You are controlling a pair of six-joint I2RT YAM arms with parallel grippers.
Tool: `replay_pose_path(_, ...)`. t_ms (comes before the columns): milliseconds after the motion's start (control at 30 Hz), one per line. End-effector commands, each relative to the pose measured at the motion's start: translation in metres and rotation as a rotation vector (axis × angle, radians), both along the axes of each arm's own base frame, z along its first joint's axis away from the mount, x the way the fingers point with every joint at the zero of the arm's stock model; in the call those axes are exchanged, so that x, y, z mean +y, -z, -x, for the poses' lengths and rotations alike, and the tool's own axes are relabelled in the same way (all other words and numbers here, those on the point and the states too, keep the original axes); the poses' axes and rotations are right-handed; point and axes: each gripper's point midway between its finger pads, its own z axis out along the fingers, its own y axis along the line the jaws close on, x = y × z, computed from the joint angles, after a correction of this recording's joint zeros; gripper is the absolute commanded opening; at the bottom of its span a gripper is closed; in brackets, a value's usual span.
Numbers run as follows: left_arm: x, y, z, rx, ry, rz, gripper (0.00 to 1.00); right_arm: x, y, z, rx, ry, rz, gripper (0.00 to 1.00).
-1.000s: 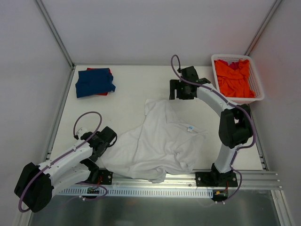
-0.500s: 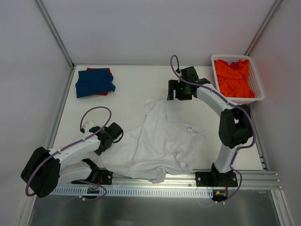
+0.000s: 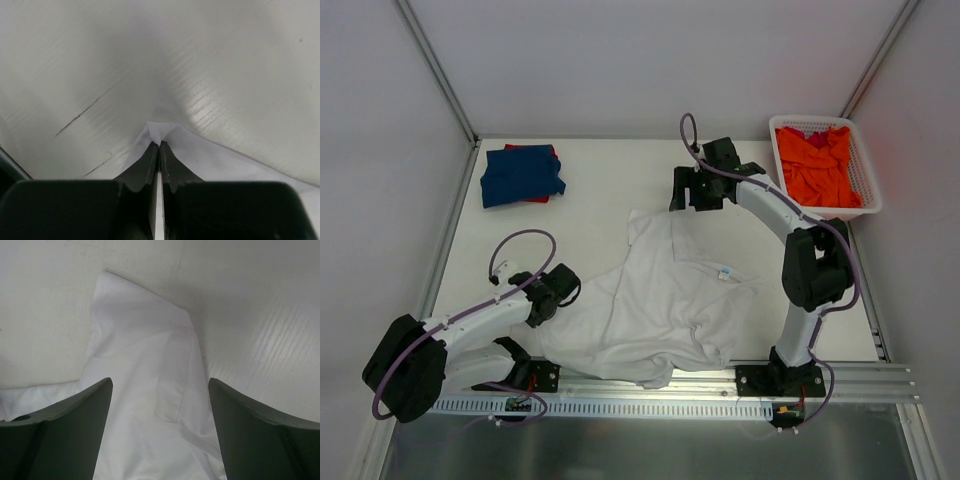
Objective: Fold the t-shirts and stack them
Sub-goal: Flatten the tshirt out
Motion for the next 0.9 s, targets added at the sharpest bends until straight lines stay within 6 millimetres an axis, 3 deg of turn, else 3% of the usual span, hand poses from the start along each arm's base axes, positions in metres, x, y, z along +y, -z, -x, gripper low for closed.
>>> replay_pose_path(0,0.001,0.000,0.004,-0.002,0.003,-0.008,0.00,0.020,-0.016,-0.016,-0.028,-0.055,-0.056,0.82)
replay_pose_path(167,0.001,0.000,0.003,-0.002,0.007,-0.010,0.00,0.042,0.001,-0.029,0.039,-0.113,-0.106,0.82)
replay_pose_path(200,0.000,0.000,0.002,-0.005,0.009,-0.006,0.00,0.050,-0.010,-0.039,0.017,-0.122,-0.128,0.82)
replay_pose_path(233,0.000,0.000,0.003,0.000,0.012,-0.010,0.00,0.058,0.001,-0.039,0.047,-0.145,-0.150,0.79)
replay_pose_path(300,0.000,0.000,0.003,0.001,0.014,-0.010,0.00,0.071,-0.009,-0.048,0.036,-0.177,-0.195,0.77)
replay_pose_path(367,0.000,-0.001,0.002,-0.006,0.018,-0.007,0.00,0.079,0.000,-0.053,0.055,-0.193,-0.212,0.76)
replay_pose_path(433,0.000,-0.001,0.002,-0.010,0.019,-0.004,0.00,0.084,-0.004,-0.061,0.036,-0.204,-0.212,0.77)
replay_pose_path(533,0.000,-0.001,0.003,-0.012,0.021,-0.003,0.00,0.079,0.005,-0.073,-0.003,-0.189,-0.118,0.77)
replay_pose_path(700,-0.001,0.000,0.002,-0.012,0.019,0.001,0.00,0.077,0.011,-0.064,-0.079,-0.205,0.111,0.77)
replay_pose_path(867,-0.002,0.000,0.002,-0.011,0.022,0.004,0.00,0.087,0.017,-0.050,-0.139,-0.268,0.271,0.77)
